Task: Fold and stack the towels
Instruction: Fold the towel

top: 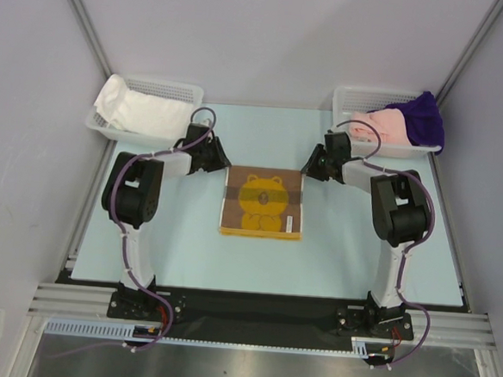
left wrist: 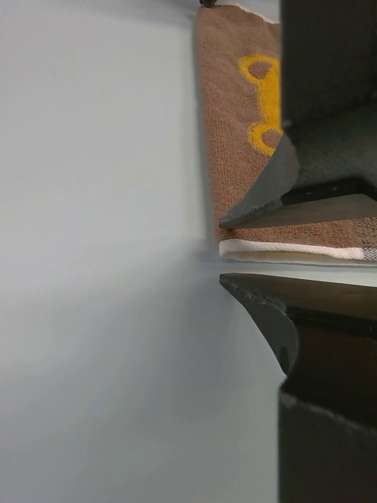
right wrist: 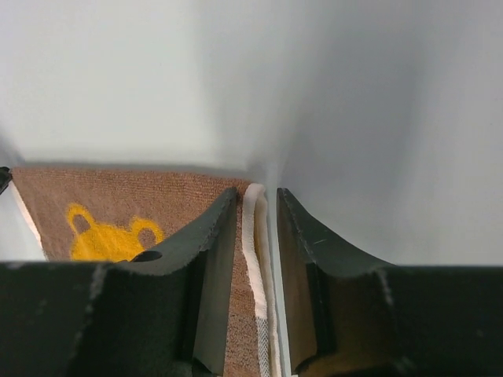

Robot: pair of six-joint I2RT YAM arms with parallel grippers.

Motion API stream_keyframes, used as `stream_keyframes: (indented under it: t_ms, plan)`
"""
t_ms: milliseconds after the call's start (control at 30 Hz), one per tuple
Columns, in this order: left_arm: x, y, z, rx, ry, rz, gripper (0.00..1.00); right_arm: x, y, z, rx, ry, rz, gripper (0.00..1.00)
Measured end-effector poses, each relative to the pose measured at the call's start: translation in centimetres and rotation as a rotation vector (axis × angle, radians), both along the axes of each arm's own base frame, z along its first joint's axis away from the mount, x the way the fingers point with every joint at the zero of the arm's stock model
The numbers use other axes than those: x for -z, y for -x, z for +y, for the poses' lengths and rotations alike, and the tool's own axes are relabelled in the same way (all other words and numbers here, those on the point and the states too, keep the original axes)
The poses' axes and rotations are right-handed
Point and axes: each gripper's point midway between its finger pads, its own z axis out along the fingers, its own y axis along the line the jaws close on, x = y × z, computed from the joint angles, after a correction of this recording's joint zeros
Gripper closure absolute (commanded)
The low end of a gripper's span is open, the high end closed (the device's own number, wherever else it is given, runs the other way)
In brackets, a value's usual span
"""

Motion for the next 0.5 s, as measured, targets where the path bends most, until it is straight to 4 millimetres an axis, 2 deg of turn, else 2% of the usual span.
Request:
stream_keyframes:
  t_ms: [267, 500]
  plan:
    - [0.10, -0.35, -0.35, 0.012, -0.004, -0.001, 0.72, -0.53, -0.82, 0.36, -0.020, 0.005, -0.021, 0.67]
    - [0.27, -0.23, -0.56, 0.017, -0.004, 0.004, 0.77, -0.43, -0.61, 0.67, -0.032, 0.009, -0.018, 0.67]
